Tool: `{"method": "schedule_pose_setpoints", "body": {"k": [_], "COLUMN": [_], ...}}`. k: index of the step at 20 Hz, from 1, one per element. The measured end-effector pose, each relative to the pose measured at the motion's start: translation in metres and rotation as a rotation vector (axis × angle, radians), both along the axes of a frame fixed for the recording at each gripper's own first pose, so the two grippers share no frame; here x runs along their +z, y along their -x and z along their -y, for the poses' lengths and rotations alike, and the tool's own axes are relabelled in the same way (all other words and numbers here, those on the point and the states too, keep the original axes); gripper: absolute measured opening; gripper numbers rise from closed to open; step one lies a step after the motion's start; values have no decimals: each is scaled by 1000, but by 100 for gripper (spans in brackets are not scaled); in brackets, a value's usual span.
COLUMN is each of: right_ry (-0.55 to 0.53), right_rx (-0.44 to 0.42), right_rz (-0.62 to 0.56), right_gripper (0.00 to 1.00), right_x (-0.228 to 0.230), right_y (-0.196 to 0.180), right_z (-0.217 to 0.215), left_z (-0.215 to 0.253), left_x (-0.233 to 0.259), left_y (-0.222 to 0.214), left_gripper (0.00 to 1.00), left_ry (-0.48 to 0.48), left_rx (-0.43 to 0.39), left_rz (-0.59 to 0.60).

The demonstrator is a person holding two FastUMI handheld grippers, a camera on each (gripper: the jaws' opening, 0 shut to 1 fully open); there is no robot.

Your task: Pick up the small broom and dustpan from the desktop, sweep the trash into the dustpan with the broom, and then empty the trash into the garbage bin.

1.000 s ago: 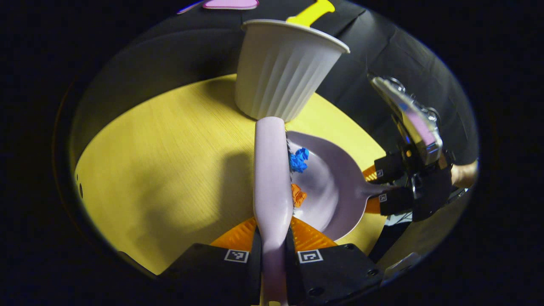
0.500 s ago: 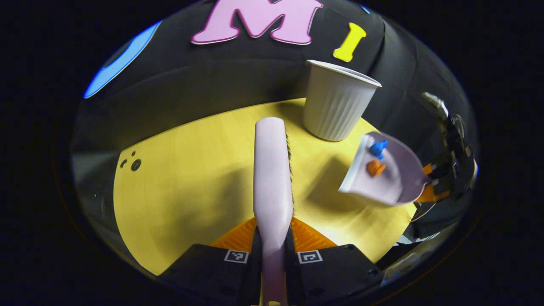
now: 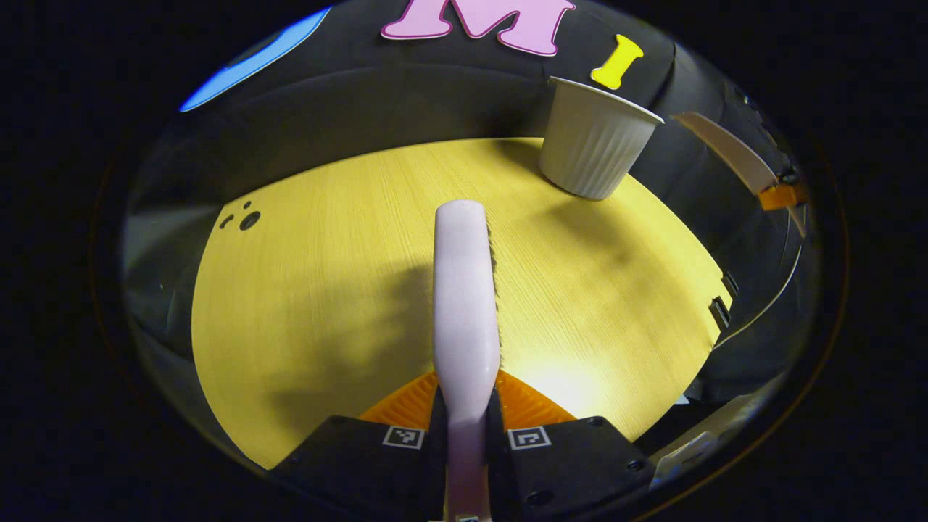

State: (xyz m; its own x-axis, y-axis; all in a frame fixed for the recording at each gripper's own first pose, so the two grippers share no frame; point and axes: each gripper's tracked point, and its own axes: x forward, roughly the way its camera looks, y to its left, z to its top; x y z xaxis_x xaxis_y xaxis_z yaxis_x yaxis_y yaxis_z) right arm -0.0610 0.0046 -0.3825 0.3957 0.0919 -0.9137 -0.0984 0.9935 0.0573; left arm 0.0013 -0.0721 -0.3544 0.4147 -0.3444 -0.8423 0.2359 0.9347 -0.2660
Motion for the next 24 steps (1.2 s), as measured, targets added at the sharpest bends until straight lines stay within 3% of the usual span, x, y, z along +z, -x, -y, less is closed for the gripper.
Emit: {"method": "schedule_pose_setpoints", "body": {"k": [3, 4, 6, 12, 14, 15, 18, 24], "right_ry": [70, 103, 144, 265, 312, 335, 420, 456], "right_rx": [-24, -28, -39, 1, 24, 40, 115, 200], "right_rz": [-4, -9, -22, -109, -141, -158, -212, -283], "right_gripper": [36, 41, 36, 36, 41, 36, 36, 36], "right_x": [0, -1, -3, 5, 6, 8, 21, 25], "right_y": [-3, -1, 0, 0, 3, 5, 2, -9], "right_z": [-1, -1, -4, 9, 10, 11, 17, 17], "left_z": [3, 3, 4, 4, 2, 1, -1, -3], "left_x": [-8, -10, -11, -14, -15, -16, -20, -25], "left_y": [8, 10, 12, 12, 12, 12, 13, 16], "left_gripper": [28, 28, 28, 28, 28, 28, 27, 28], "left_ry": [6, 6, 14, 12, 10, 13, 17, 22], "left_rx": [-24, -27, -24, -12, 11, 20, 34, 61], "left_rz": [-6, -7, -11, -5, -10, -14, -22, -37]}}
